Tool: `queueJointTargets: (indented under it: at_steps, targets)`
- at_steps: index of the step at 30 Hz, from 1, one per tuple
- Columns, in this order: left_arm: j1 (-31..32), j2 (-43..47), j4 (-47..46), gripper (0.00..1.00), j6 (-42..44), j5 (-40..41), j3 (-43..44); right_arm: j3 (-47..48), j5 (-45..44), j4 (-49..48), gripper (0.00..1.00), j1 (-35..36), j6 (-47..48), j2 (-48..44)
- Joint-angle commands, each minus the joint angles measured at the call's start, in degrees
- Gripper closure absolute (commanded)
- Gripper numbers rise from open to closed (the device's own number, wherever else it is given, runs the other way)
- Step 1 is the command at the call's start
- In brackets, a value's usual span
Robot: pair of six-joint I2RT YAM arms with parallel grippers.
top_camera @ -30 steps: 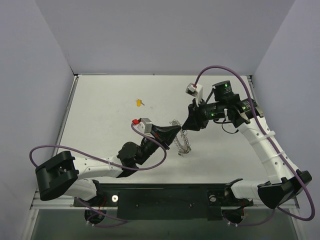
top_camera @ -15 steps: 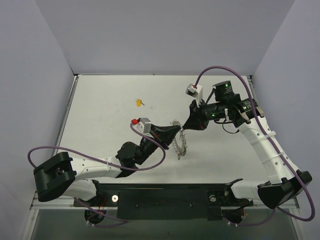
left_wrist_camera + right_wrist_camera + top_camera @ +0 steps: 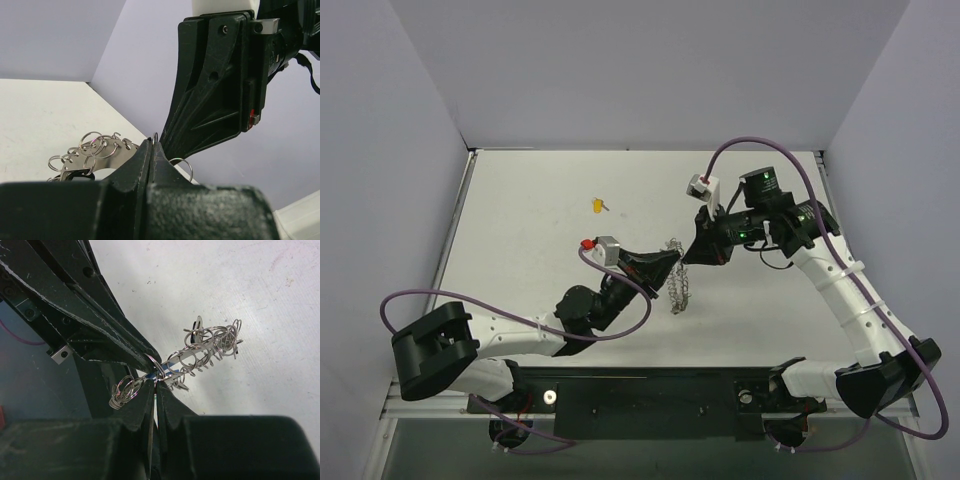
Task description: Put the keys on the keyring
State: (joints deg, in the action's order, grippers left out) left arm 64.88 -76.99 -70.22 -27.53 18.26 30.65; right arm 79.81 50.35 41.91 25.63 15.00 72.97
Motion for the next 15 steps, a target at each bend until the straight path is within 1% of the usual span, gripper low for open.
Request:
queueJointTargets:
  at_steps: [1,3,7,8,9,12,15]
  targets:
    - [-0.2,-0.5,-15.3,1.0,-1.6,0.4,2.1,-1.7,2.8,-1.0,1.0,0.7,-0.3,-1.3]
    - [-0.4,-0.8,-15.0,1.0,-1.8,-0.2,2.0,-1.4,3.1,-0.9,0.98,0.7,0.1,-1.6]
    - [-1.0,-0.6,-13.9,1.0,-2.2,-2.0,1.3,-0.6,3.8,0.7,0.89,0.5,1.3,-1.9]
    - [-1.2,-0.4,-13.3,1.0,-2.2,-2.7,1.2,-0.4,4.0,1.0,0.85,0.0,1.5,-2.0]
    - [-1.4,-0.4,-12.9,1.0,-2.2,-3.1,0.7,0.0,4.3,1.9,0.84,-0.2,2.1,-2.1]
    - [-2.3,0.5,-12.1,1.0,-2.3,-5.1,-0.2,1.0,7.0,3.5,0.76,-2.6,3.7,-2.6]
    - [-3.6,1.3,-10.9,1.0,-2.1,-8.1,-0.9,2.9,9.7,6.6,0.71,-5.6,5.7,-2.7]
